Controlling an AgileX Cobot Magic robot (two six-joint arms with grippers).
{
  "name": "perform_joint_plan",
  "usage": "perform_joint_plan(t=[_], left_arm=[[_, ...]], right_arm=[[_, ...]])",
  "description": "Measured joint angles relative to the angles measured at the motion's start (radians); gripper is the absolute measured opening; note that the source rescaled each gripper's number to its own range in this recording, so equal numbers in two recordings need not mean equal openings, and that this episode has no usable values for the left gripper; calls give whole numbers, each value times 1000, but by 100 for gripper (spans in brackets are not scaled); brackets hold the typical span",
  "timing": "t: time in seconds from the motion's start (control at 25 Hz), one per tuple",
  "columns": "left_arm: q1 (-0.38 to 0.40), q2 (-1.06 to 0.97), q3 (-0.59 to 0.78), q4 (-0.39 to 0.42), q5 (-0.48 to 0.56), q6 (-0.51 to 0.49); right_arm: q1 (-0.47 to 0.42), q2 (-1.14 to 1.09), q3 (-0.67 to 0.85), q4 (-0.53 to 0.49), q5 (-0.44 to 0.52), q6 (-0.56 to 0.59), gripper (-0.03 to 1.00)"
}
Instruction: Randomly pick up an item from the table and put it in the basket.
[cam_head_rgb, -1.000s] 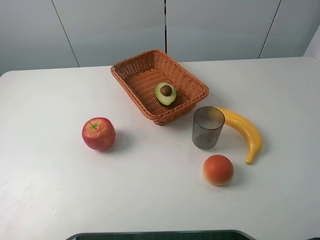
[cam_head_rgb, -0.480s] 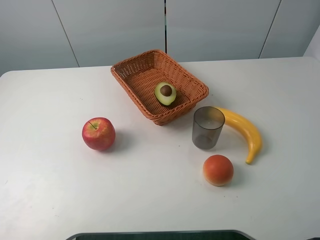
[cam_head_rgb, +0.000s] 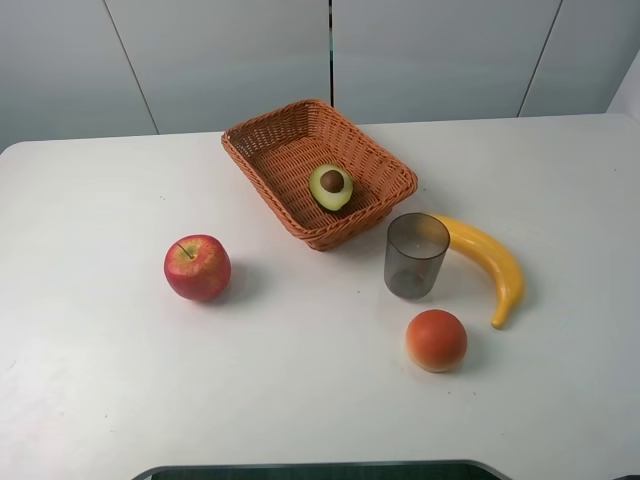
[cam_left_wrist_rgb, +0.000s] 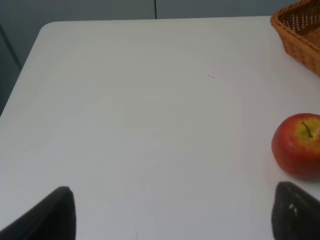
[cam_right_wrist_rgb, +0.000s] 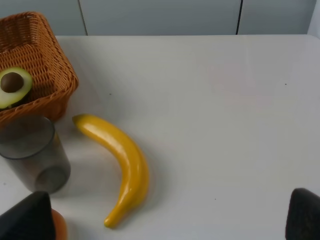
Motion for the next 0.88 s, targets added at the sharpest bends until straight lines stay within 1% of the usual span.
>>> perform_joint_plan(t=[0.88], left_arm=[[0, 0, 0, 0, 0, -2]], right_arm=[[0, 0, 0, 0, -2, -2, 100]])
